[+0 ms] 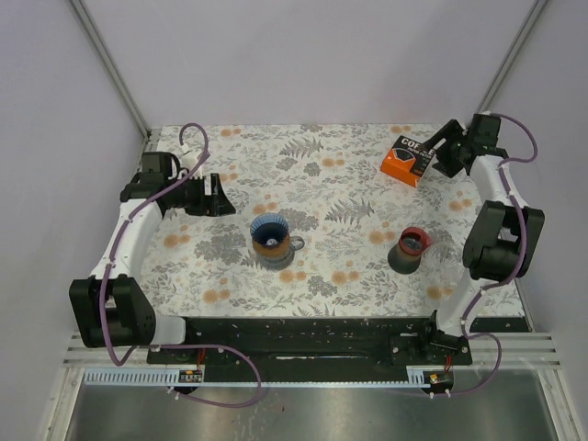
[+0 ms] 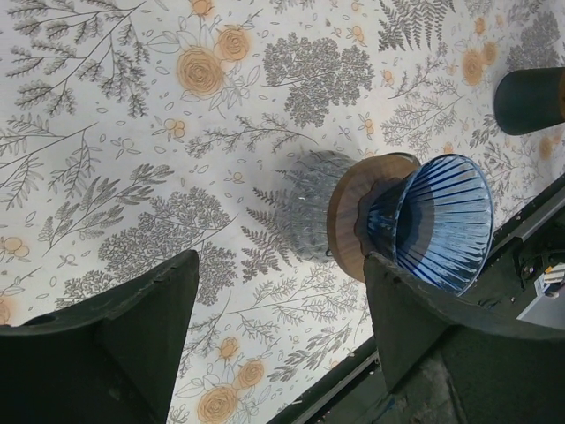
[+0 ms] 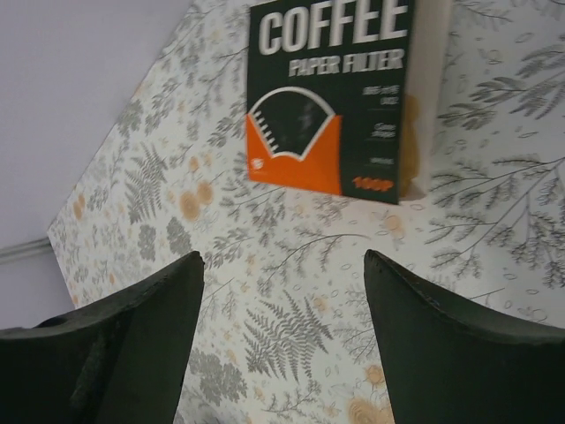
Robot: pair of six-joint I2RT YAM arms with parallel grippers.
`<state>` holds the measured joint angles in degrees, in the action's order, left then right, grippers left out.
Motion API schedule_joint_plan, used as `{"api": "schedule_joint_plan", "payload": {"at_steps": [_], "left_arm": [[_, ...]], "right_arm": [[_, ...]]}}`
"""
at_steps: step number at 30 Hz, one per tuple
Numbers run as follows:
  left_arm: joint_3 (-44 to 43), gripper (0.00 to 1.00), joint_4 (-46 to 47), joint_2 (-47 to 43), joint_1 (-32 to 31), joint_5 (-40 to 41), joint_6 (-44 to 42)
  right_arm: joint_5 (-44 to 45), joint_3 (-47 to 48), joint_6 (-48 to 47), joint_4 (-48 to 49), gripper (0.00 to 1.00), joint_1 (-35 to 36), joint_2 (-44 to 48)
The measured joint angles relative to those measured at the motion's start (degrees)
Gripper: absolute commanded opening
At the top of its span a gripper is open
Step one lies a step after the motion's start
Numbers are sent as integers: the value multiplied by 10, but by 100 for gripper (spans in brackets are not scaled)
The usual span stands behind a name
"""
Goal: Place the coffee filter in the dripper
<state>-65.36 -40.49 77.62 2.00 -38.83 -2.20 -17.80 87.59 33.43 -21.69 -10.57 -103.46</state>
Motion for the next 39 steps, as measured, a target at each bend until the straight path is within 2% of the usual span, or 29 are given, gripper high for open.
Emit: {"api": "schedule_joint_plan", "payload": {"at_steps": [3,9,13,17,22,25,27,28,35,39], "left_arm": [[2,79,-1,1,12,0,-2],[0,79,-1,12,32,0,-1],[-9,79,-2,32,40,1,-1],[-24,79,-6,58,48,1,1],[-33,79,-6,73,57,1,3],[-37,79,-7,73,60,1,5],[-40,79,-7,73,62,1,6],[-41,79,-6,73,63,1,6],[-41,79,-7,73,66,0,7],[-41,79,-7,73,66,0,7]], "right_arm": [[-1,-2,27,13,82,-32,-45],[-11,3,70,37,80,-54,-121],[-33,22,88,43,75,-63,-173],[-61,61,104,52,65,-66,-223],[-104,77,130,76,49,-67,-251],[-125,87,140,93,26,-67,-264],[-139,89,143,104,7,-67,-268],[-149,90,149,110,2,-67,-269],[-174,90,139,141,0,-67,-268],[-170,88,87,123,0,-62,-248]]}}
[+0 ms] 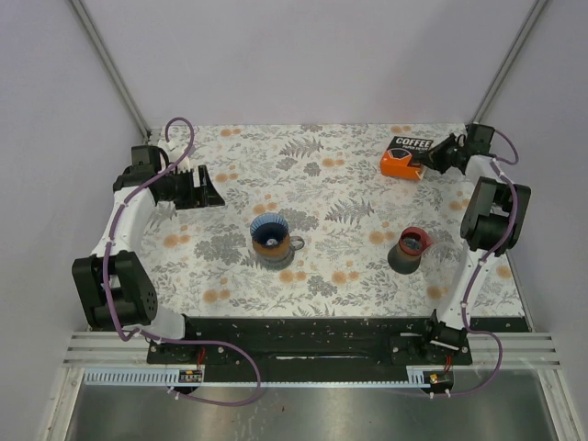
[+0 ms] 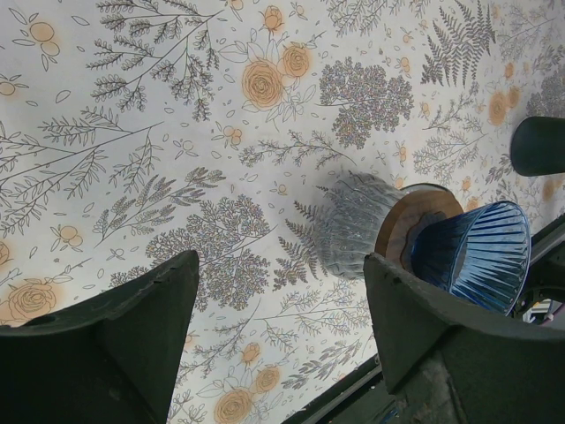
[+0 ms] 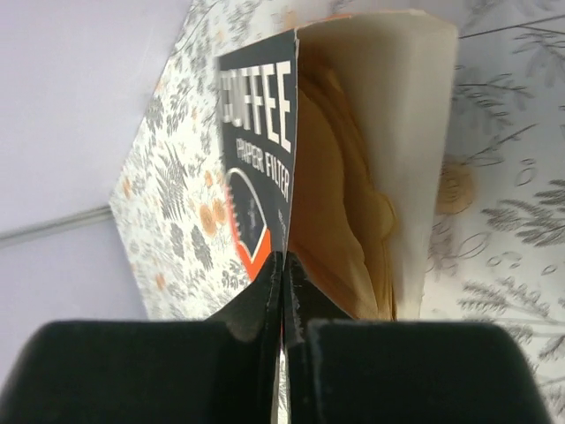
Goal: Place the coffee filter in the dripper
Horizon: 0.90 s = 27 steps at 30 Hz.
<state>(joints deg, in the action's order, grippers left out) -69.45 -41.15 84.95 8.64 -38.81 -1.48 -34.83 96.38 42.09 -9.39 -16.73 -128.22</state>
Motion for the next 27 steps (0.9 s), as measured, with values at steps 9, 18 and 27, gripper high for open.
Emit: {"api": "schedule_joint_plan", "payload": {"at_steps": [9,18,27], "left_arm": [[-26,79,-14,0,1,-2,0],[-75,79,-38,0,1,-13,-3],[-147,82,-71,0,1,-50,-5]], "right_arm": [[95,-2,-249,-83,0,128,179],[212,-49,-503,-90,0,304,311],[263,-184,-747,-33,0,463,459]]}}
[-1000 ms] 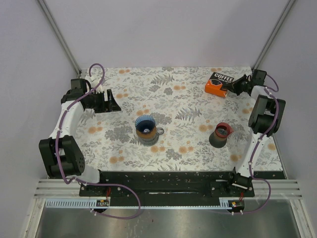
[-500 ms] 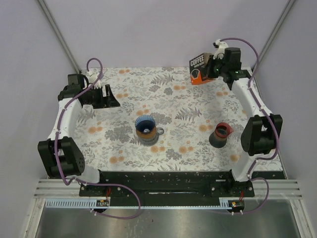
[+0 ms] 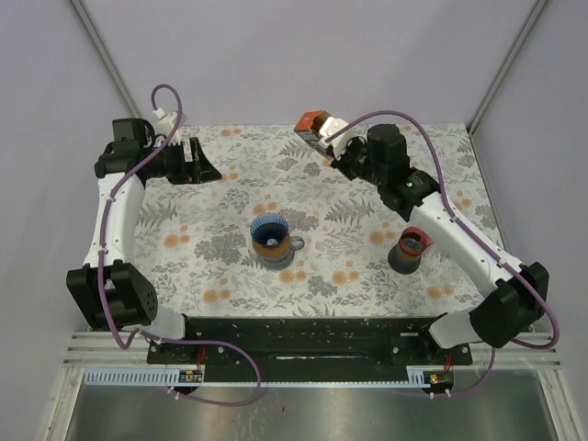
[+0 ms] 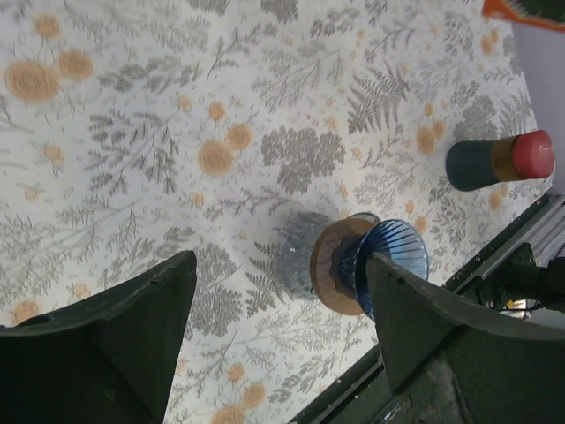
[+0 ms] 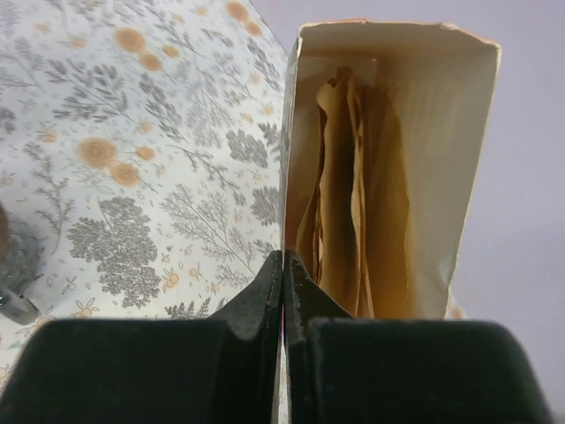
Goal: Place the coffee filter in the dripper
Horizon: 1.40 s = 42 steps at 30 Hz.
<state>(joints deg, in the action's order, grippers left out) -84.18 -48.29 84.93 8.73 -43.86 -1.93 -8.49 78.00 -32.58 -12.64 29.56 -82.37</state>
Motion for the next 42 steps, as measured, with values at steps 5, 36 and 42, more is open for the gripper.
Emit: {"api": "schedule_joint_plan", "payload": {"at_steps": [5,36,42], "left_arm": [[-68,85,-14,-9,-14,-16,-4],[-199,72,-128,-67,-253,156,-291],[-193,74,-130,-67,-258,154,-313]], "right_arm": [[4,5,-80,-11,0,69,20],[21,68,-243,-113,0,280,-38],[29,68,-243,-121,0,280,-39]]}}
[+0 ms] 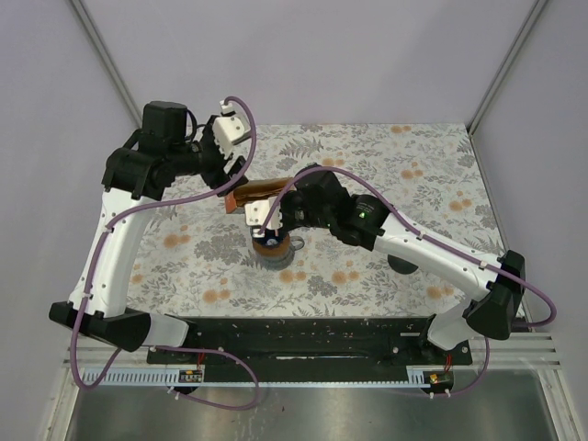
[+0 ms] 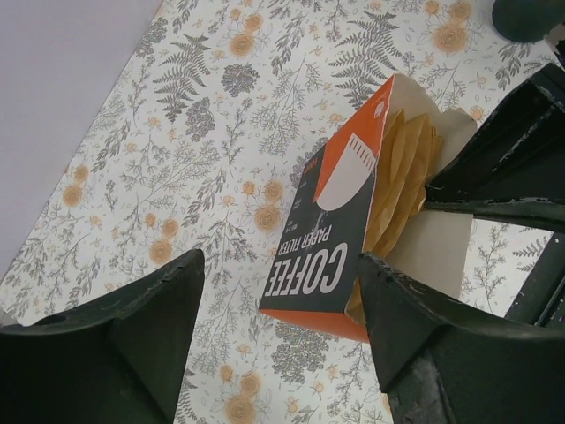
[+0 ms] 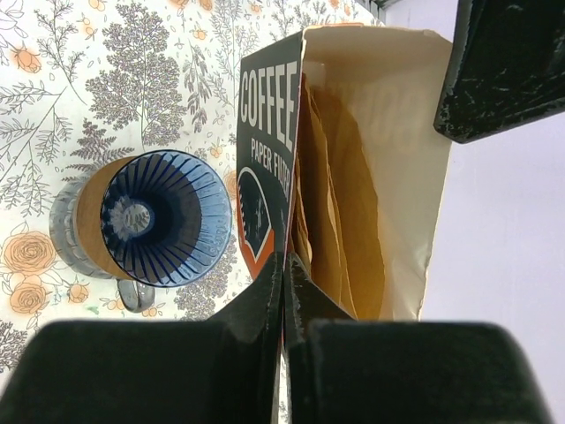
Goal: Place the coffee filter in the dripper
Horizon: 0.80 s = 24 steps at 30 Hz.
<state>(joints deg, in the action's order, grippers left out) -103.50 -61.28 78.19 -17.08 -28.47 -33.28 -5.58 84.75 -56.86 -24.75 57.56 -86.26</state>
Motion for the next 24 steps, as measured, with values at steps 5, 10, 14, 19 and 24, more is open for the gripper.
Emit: {"api": "schedule_joint_plan", "payload": {"at_steps": [5,10,14,19,24], "left_arm": [[6,74,-7,0,-2,-9,-16],[20,71,-32,1,-6,-15,-34],[20,37,-35,1,-7,-17,-36],[20,3,-29,2,-11,-17,-20],[20,0,-23,2,-11,-7,-7]], "right_arm": [[2,0,0,-1,0,1,0],[6,0,-2,4,0,2,0],[5,1,-4,12,0,2,0],[4,1,-3,14,0,2,0],[13,0,4,32,17,2,0]]}}
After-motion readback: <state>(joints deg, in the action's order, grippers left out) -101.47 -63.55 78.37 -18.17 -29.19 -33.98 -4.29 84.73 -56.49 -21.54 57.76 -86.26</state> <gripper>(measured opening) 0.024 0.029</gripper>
